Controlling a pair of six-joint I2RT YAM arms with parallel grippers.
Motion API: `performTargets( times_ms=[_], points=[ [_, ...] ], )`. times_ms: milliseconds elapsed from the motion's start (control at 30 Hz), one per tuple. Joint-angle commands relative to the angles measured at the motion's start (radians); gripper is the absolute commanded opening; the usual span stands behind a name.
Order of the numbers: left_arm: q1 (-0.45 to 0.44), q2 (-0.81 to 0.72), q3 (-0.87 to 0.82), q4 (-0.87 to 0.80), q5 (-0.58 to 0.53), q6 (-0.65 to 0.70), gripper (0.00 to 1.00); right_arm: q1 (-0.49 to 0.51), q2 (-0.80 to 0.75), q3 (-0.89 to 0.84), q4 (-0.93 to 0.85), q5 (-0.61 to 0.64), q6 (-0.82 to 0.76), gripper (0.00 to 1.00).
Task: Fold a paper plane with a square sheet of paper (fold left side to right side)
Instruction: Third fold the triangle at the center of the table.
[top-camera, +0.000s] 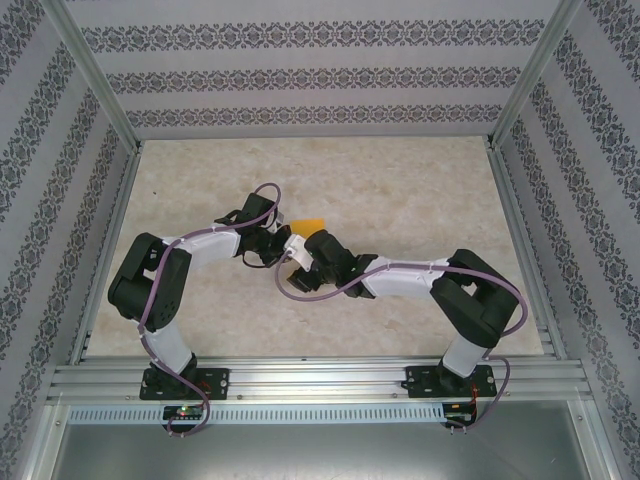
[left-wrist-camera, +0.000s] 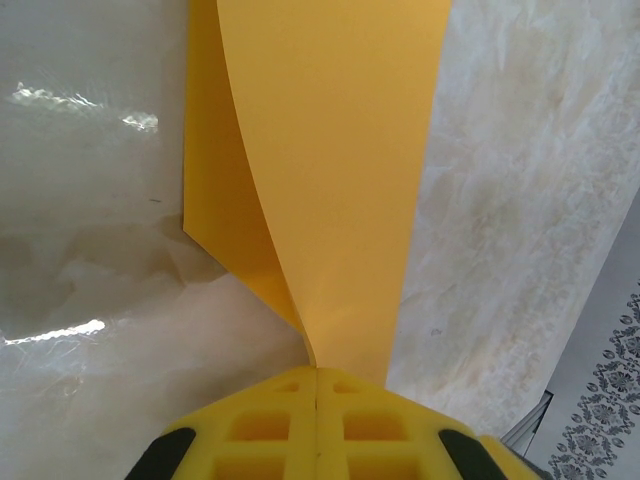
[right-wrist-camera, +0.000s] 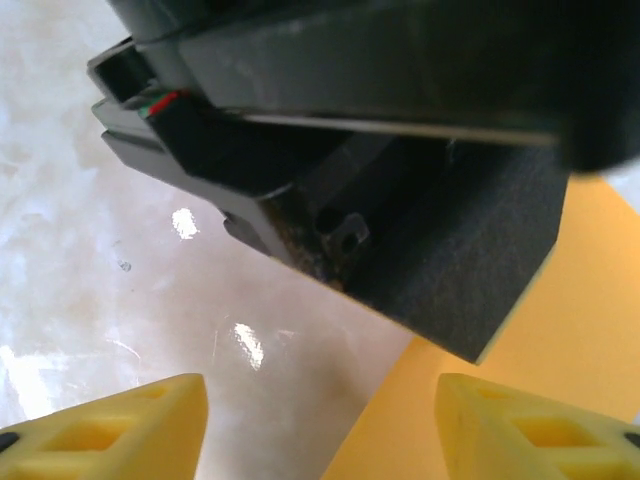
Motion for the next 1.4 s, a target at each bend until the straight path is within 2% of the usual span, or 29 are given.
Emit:
performTargets(
  times_ms=[0,67,367,433,600,700,867,967,1133,1367],
  points=[
    [-0.01,0.003,-0.004,0.021,0.011,-0.007,0.03,0.006,0.018,0.032,-0.027,0.02,-0.02,0.55],
    [-0.009,0.003,-0.003,0.019,0.008,-0.007,0.03,0.006,0.024,0.039,-0.041,0.018,-0.019,0.49],
    [-0.01,0.005,0.002,0.013,0.007,-0.003,0.04,0.006,0.031,0.064,-0.098,-0.02,-0.02,0.06],
    [-0.009,0.004,0.007,0.005,0.005,0.002,0.06,0.006,0.03,0.065,-0.104,-0.025,-0.02,0.01],
    [0.001,-0.022,0.024,-0.067,-0.021,0.048,0.21,0.003,0.022,0.056,-0.108,-0.038,-0.016,0.0],
    [0.024,-0.061,0.013,-0.105,-0.031,0.079,0.37,-0.003,0.019,0.05,-0.104,-0.065,-0.005,0.0],
    [0.091,-0.123,-0.024,-0.146,-0.026,0.115,0.49,-0.011,0.025,0.053,-0.104,-0.086,-0.001,0.0],
    [0.123,-0.118,-0.018,-0.135,0.0,0.131,0.49,-0.015,0.025,0.051,-0.101,-0.095,0.006,0.0],
    [0.124,-0.006,0.097,-0.095,0.084,0.169,0.33,-0.031,0.026,0.045,-0.094,-0.111,0.019,0.0],
    [0.101,0.178,0.31,-0.126,0.129,0.21,0.26,-0.041,0.031,0.042,-0.088,-0.123,0.035,0.0]
  ],
)
